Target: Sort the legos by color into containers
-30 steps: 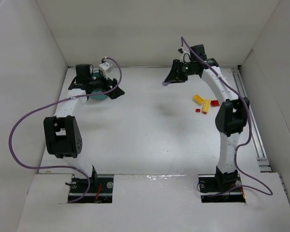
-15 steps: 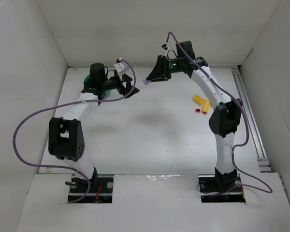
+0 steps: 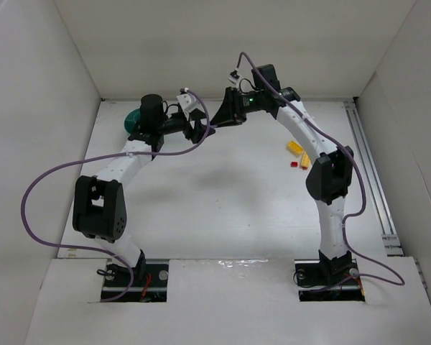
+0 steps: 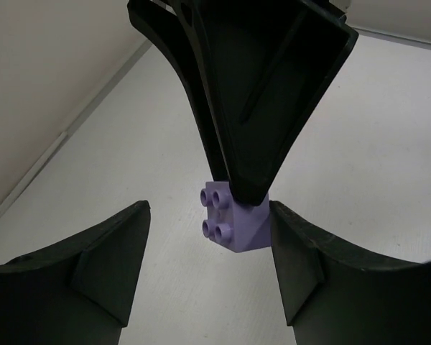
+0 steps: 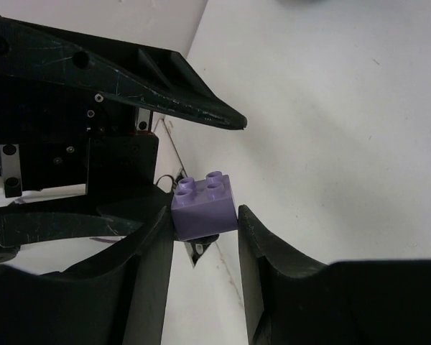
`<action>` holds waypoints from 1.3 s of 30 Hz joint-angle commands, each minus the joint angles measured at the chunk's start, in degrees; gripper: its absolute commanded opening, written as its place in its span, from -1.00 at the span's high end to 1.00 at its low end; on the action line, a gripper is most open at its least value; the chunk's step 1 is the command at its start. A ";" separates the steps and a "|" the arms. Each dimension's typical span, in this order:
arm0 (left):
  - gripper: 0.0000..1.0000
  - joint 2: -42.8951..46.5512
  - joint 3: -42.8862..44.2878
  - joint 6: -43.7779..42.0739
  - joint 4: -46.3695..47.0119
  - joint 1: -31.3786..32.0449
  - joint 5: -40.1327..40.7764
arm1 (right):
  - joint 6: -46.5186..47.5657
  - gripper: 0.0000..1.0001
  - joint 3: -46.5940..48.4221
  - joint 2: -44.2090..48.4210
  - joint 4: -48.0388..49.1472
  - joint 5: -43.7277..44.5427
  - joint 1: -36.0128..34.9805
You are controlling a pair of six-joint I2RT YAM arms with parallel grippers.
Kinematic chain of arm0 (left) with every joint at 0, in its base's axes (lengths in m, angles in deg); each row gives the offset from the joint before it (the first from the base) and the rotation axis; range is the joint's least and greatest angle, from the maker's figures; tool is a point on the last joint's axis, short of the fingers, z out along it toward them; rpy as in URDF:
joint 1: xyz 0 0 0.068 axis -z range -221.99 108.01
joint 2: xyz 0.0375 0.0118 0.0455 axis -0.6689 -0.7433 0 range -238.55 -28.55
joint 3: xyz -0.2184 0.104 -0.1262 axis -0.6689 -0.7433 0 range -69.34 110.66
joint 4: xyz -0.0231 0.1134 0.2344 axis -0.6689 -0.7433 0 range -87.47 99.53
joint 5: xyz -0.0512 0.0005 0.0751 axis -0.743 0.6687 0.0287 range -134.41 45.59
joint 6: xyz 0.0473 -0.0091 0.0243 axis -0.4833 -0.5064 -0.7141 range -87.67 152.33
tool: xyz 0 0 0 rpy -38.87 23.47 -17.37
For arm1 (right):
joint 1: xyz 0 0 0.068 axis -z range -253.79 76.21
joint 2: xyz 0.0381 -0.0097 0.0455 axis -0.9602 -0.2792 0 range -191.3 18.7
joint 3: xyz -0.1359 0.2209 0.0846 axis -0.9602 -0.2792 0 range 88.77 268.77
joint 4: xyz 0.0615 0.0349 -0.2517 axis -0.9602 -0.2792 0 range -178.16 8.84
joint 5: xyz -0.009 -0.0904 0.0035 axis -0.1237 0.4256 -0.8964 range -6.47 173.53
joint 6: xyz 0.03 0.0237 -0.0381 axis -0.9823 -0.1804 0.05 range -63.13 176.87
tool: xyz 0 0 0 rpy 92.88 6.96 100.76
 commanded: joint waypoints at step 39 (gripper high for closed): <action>0.90 -9.58 22.18 -20.72 -46.08 -17.60 32.25 | 19.79 -0.34 -18.91 10.59 -3.07 36.89 19.13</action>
